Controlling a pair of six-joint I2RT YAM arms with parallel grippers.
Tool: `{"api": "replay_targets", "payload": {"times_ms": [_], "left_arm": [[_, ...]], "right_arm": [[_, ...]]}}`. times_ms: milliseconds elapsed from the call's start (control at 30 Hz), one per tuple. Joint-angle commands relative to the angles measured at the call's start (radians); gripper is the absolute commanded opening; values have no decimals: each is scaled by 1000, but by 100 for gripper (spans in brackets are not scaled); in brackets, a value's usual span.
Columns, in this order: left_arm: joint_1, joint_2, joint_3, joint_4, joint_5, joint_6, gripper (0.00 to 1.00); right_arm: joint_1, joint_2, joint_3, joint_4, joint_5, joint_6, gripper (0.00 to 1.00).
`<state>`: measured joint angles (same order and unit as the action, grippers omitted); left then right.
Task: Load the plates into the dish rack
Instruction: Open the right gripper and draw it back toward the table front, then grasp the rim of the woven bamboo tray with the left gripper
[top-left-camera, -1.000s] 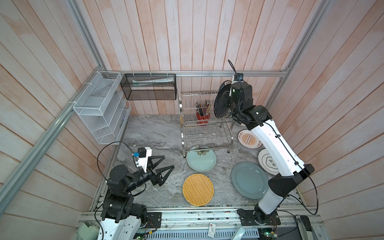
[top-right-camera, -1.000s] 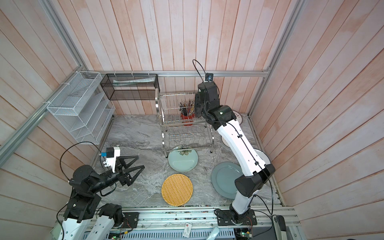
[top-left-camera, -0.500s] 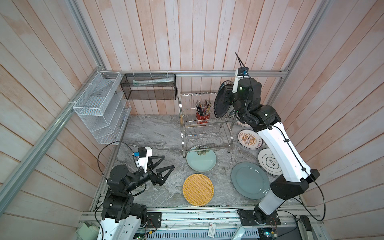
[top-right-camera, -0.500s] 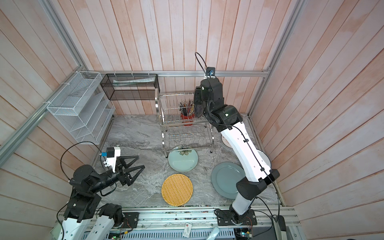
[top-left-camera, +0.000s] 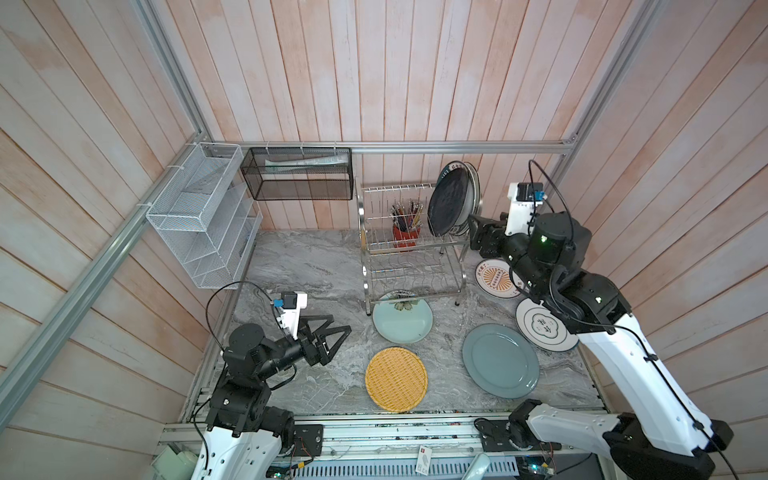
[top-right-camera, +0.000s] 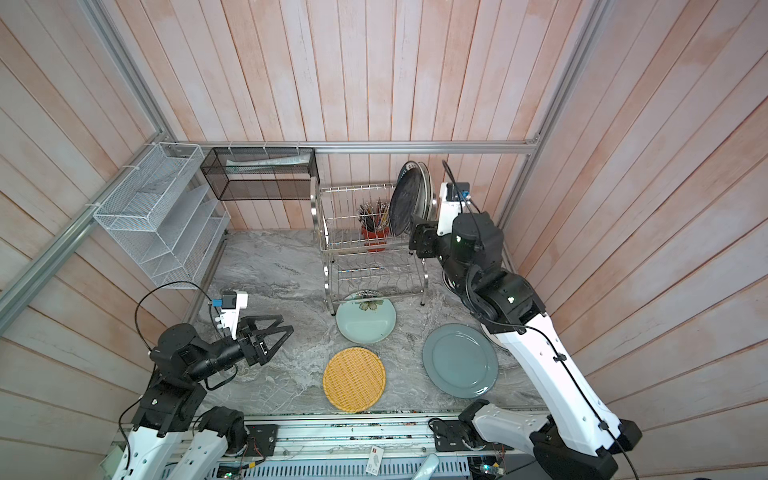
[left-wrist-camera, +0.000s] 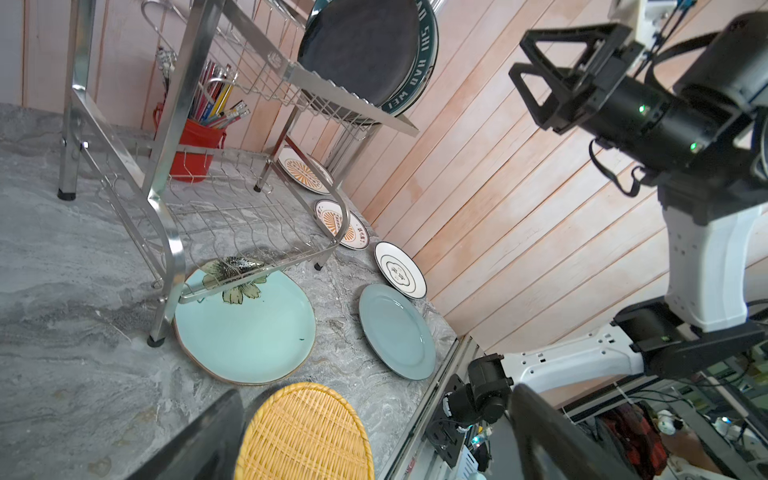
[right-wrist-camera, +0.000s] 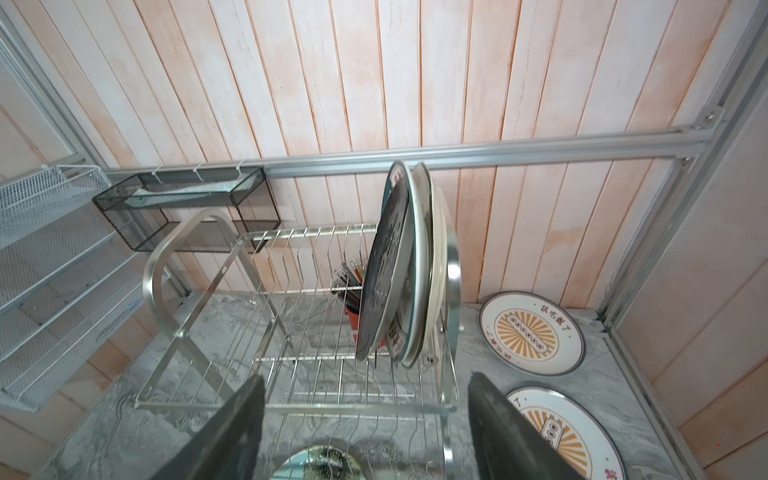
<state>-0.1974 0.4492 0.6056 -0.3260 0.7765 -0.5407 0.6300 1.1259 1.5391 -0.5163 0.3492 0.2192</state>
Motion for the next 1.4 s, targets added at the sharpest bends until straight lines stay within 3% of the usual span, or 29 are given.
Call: {"api": "replay_targets", "payload": {"times_ms": [0,333,667,967,1367], "left_arm": [[-4,39,-36,-52,-22,-64,99],[-29,111,-198,4,-20,-179,88],[-286,219,-245,14,-235,-226,87],[-478,415,-276,113,-332,-224,85],[-488,615,-296,256,-332,-189,70]], "right_arm": [[-7,-71,-126,42,-62,41,78],[-29,-229,-410,63,-193,113,88],[-82,-340,-701,159,-405,201,97],[-83,-375,-826,200,-530,244,98],[-83,-419,-922,247,-623,295,98]]}}
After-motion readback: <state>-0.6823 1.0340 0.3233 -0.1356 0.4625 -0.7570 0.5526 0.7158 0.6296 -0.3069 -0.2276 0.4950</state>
